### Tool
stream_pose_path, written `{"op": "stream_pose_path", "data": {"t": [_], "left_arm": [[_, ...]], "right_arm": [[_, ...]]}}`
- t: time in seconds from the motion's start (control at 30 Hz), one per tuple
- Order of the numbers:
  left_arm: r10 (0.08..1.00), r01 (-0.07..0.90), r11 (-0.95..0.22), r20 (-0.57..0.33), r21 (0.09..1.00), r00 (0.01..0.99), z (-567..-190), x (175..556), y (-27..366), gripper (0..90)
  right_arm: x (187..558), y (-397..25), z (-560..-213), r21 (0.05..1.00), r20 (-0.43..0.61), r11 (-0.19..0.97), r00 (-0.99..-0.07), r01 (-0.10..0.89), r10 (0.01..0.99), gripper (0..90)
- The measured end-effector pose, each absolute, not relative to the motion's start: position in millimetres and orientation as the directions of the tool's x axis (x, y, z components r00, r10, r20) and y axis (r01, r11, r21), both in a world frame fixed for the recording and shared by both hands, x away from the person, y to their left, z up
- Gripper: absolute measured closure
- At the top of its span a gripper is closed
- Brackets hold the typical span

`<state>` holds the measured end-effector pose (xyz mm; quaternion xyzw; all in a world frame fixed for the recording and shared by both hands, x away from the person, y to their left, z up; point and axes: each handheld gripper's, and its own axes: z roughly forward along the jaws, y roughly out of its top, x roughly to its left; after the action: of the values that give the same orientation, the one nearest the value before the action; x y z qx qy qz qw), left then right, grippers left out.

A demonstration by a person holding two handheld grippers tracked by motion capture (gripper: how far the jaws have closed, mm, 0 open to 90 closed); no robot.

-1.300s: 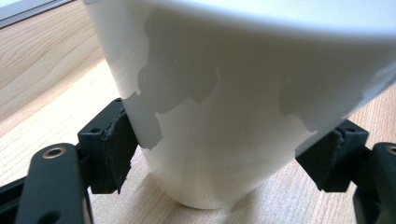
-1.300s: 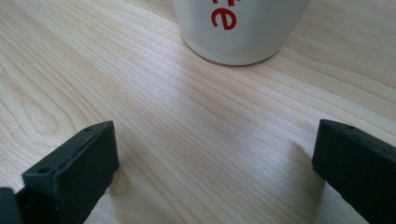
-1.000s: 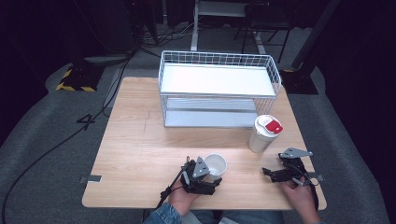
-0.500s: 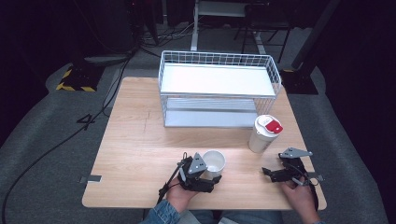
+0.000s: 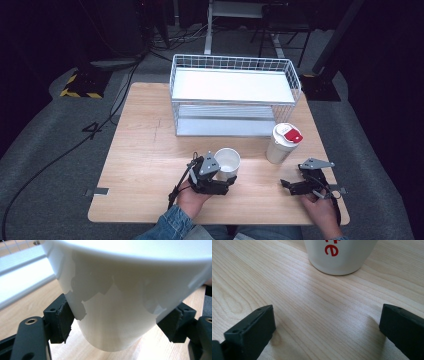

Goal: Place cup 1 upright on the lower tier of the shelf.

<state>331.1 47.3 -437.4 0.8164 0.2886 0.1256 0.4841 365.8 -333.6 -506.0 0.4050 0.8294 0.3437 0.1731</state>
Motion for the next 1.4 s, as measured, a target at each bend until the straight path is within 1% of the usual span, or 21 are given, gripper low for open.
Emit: {"op": "stream_pose_path", "data": {"t": [0.3,0.43,0.6,0.9,1.07,1.2,1.4], "left_arm": [[0.597,0.341,-0.352,-0.071,0.872,0.799,-421,347,46,23.2],[0.604,0.355,-0.34,-0.087,0.871,0.792,-419,354,46,23.2],[0.624,0.358,-0.328,-0.084,0.874,0.777,-418,366,46,23.2],[0.667,0.382,-0.303,-0.092,0.873,0.74,-427,387,43,23.2],[0.694,0.412,-0.282,-0.112,0.866,0.711,-435,399,43,23.2],[0.714,0.442,-0.248,-0.146,0.862,0.685,-442,410,44,23.2],[0.735,0.44,-0.227,-0.144,0.869,0.662,-449,422,46,23.2]], "right_arm": [[366,-334,-506,0.71,-0.01,0.436,-0.612,0.552,0.791,0.3],[366,-334,-506,0.71,-0.009,0.436,-0.612,0.553,0.791,0.4],[366,-334,-506,0.711,-0.009,0.436,-0.612,0.552,0.791,0.3],[366,-334,-506,0.71,-0.009,0.436,-0.612,0.553,0.791,0.4],[366,-334,-506,0.71,-0.009,0.436,-0.612,0.553,0.791,0.3],[366,-334,-506,0.71,-0.009,0.436,-0.612,0.552,0.791,0.4],[366,-334,-506,0.71,-0.009,0.436,-0.612,0.552,0.791,0.3]]}}
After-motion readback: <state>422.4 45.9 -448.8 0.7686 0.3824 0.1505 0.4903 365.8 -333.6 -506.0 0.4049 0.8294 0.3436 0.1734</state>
